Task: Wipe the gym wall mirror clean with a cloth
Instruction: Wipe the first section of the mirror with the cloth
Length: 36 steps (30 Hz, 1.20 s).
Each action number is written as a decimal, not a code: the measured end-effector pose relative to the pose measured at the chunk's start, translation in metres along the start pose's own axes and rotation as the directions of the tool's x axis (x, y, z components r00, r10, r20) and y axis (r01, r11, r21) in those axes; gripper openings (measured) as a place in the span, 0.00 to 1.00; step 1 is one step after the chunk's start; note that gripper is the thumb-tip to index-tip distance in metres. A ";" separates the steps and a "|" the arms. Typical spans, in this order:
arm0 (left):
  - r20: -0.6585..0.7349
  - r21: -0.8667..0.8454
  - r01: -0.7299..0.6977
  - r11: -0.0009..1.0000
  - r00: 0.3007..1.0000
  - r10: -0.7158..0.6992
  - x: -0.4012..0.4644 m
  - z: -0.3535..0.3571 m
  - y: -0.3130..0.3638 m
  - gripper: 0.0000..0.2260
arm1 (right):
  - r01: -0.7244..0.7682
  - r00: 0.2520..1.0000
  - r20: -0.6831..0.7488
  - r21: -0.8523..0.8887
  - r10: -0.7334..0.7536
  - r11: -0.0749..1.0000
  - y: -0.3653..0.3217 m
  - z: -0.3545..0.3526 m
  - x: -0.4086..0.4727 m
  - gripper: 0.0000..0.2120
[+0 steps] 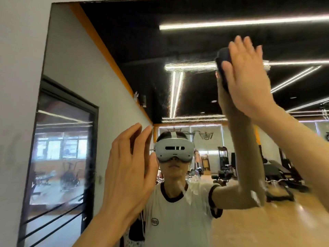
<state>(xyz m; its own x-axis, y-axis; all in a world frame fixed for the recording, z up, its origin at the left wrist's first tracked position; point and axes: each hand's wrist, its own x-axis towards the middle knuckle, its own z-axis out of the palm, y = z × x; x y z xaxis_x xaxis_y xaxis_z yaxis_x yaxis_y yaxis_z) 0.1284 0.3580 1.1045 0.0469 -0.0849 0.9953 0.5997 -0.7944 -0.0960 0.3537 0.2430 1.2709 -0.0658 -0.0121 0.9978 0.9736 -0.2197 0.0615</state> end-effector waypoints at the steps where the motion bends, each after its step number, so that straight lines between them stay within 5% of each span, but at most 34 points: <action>1: -0.001 -0.005 -0.006 1.000 1.000 0.006 0.002 0.000 0.001 0.23 | -0.088 0.996 0.004 -0.010 0.088 0.996 0.014 -0.005 -0.003 0.24; 4: 0.003 0.010 -0.035 0.999 0.999 0.035 0.010 0.003 0.006 0.22 | -0.147 0.989 0.012 -0.036 0.147 0.989 -0.009 -0.007 -0.002 0.24; 9: 0.012 0.039 -0.058 0.998 0.998 0.057 0.021 0.015 0.018 0.22 | 0.266 0.957 0.127 -0.037 -0.260 0.963 -0.116 0.023 0.025 0.26; 12: 0.017 0.034 -0.068 0.997 0.998 0.068 0.019 0.018 0.017 0.23 | 0.338 0.933 0.139 -0.029 -0.331 0.941 -0.096 0.019 0.032 0.25; 14: 0.016 0.030 -0.080 0.996 0.997 0.079 0.017 0.018 0.015 0.23 | 0.291 0.956 0.044 0.001 -0.291 0.957 -0.046 0.008 0.024 0.23; 18: 0.007 0.019 -0.079 0.997 0.997 0.079 0.016 0.019 0.017 0.23 | -0.074 0.997 -0.031 0.059 0.076 0.995 0.066 -0.016 0.003 0.25; 21: 0.003 0.028 -0.088 0.996 0.996 0.088 0.017 0.020 0.017 0.22 | -0.159 0.986 -0.052 0.039 0.161 0.986 0.061 -0.018 -0.001 0.23; 26: -0.001 0.057 -0.081 0.995 0.997 0.081 0.016 0.021 0.016 0.22 | 0.294 0.950 0.099 0.033 -0.296 0.955 -0.028 0.008 0.016 0.25; 28: 0.003 0.059 -0.082 0.995 0.997 0.082 0.015 0.021 0.017 0.22 | 0.359 0.926 0.113 0.036 -0.361 0.932 -0.016 0.002 0.016 0.25; 33: 0.016 0.050 -0.068 0.996 0.998 0.067 0.015 0.018 0.017 0.22 | -0.007 0.999 -0.039 0.117 0.012 0.993 0.097 -0.011 -0.015 0.27; 36: 0.019 0.046 -0.066 0.997 0.998 0.066 0.016 0.019 0.018 0.22 | -0.168 0.981 -0.080 0.099 0.176 0.981 0.078 -0.009 -0.021 0.25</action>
<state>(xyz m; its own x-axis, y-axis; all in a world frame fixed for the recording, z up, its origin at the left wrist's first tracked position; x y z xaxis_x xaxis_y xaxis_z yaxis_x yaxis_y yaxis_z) 0.1548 0.3542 1.1187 0.1013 -0.1253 0.9869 0.6312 -0.7587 -0.1611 0.4287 0.2171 1.2547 0.0897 -0.1290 0.9876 0.9876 -0.1166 -0.1049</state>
